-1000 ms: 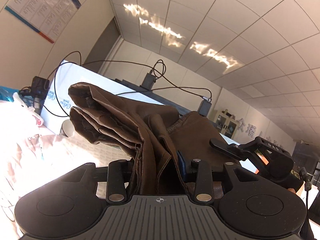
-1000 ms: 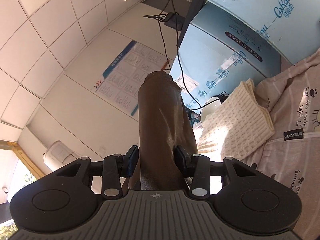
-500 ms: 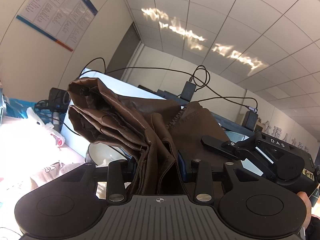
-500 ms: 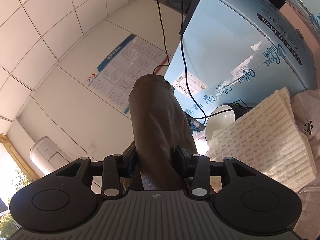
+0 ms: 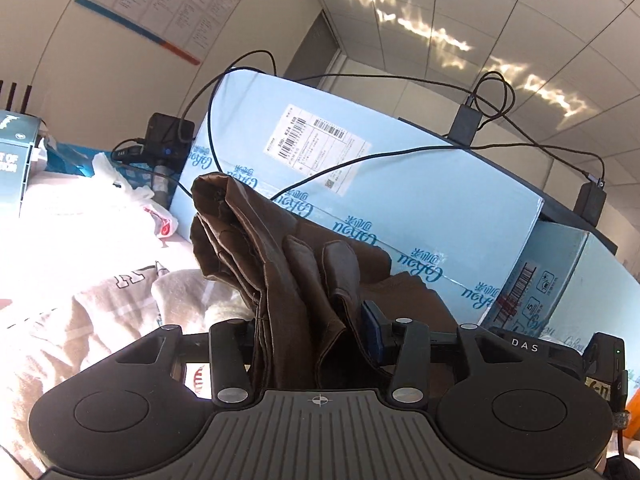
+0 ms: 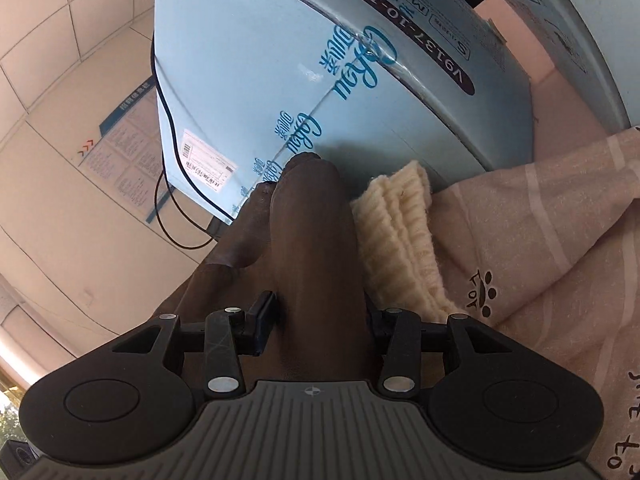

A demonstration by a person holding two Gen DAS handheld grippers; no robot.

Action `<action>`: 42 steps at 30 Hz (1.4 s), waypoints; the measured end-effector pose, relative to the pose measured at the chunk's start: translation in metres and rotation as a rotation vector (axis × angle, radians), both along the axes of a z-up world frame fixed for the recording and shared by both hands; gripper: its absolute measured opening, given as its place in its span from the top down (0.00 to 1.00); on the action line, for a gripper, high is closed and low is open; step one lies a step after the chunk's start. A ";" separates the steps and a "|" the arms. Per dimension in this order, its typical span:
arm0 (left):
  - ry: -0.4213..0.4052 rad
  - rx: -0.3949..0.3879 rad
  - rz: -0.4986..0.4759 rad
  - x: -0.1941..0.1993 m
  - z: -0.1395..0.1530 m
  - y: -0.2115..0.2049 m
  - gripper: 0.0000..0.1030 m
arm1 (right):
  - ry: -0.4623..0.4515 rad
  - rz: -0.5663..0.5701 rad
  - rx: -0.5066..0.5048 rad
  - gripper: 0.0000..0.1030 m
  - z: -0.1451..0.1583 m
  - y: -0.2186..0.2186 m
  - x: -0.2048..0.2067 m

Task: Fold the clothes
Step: 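Lower the folded jacket beside the cream knit sweater and open both grippers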

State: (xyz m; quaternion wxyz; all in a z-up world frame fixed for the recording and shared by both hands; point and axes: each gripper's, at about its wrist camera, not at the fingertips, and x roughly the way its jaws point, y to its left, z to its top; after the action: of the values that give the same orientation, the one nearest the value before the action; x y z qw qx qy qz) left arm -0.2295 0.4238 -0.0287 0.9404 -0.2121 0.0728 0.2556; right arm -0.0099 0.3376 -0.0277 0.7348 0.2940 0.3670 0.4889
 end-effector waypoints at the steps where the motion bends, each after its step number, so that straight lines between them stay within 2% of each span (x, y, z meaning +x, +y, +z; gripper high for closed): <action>1: 0.036 0.016 0.024 0.003 -0.002 0.001 0.43 | 0.001 0.002 -0.008 0.61 -0.005 0.001 0.001; 2: 0.064 0.030 0.050 0.005 -0.004 0.000 0.38 | -0.002 0.004 -0.006 0.61 -0.007 0.001 0.001; 3: 0.103 0.050 0.098 0.009 -0.004 0.001 0.23 | -0.009 0.007 -0.006 0.60 -0.008 0.001 0.001; 4: 0.126 0.070 0.141 0.012 -0.004 0.002 0.14 | -0.032 0.016 -0.017 0.59 -0.007 0.002 0.000; 6: 0.160 0.091 0.195 0.014 -0.006 0.007 0.10 | -0.096 0.031 -0.050 0.56 -0.005 0.003 -0.005; 9: 0.227 0.052 0.217 0.019 -0.012 0.017 0.00 | -0.193 0.030 -0.105 0.55 -0.004 0.007 -0.016; 12: 0.278 0.032 0.214 0.024 -0.021 0.022 0.00 | -0.210 0.028 -0.129 0.55 -0.006 0.010 -0.019; 17: 0.264 0.012 0.201 0.023 -0.023 0.026 0.00 | -0.237 0.033 -0.141 0.53 -0.009 0.014 -0.020; 19: 0.249 -0.007 0.190 0.021 -0.023 0.028 0.00 | -0.255 0.047 -0.139 0.46 -0.007 0.015 -0.021; 21: 0.229 -0.038 0.174 0.019 -0.025 0.032 0.00 | -0.263 0.050 -0.136 0.26 -0.003 0.014 -0.025; 23: 0.208 -0.071 0.157 0.016 -0.027 0.036 0.00 | -0.258 0.041 -0.131 0.15 0.002 0.011 -0.030; 26: 0.187 -0.091 0.145 0.014 -0.029 0.039 0.00 | -0.251 0.017 -0.151 0.09 0.008 0.004 -0.037; 29: 0.165 -0.090 0.139 0.012 -0.029 0.037 0.00 | -0.166 0.034 -0.128 0.04 0.010 -0.008 -0.037; 32: 0.085 -0.026 0.182 0.003 -0.024 0.028 0.00 | -0.046 0.070 -0.078 0.00 0.009 -0.021 -0.036; 35: -0.017 0.087 0.253 -0.010 -0.017 0.013 0.00 | 0.037 0.081 -0.053 0.00 0.010 -0.041 -0.037; 38: -0.100 0.211 0.306 -0.020 -0.009 -0.003 0.00 | 0.043 0.078 -0.059 0.00 0.014 -0.058 -0.043; 40: -0.110 0.264 0.348 -0.024 -0.003 -0.011 0.00 | 0.041 0.074 -0.060 0.00 0.017 -0.067 -0.048; 42: -0.092 0.280 0.366 -0.027 0.004 -0.018 0.00 | 0.032 0.072 -0.058 0.00 0.025 -0.075 -0.053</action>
State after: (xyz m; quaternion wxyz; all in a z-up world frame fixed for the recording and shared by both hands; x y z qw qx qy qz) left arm -0.2560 0.4062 -0.0252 0.9010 -0.1006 -0.0462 0.4196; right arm -0.0633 0.2622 -0.0030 0.7192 0.2667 0.4030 0.4993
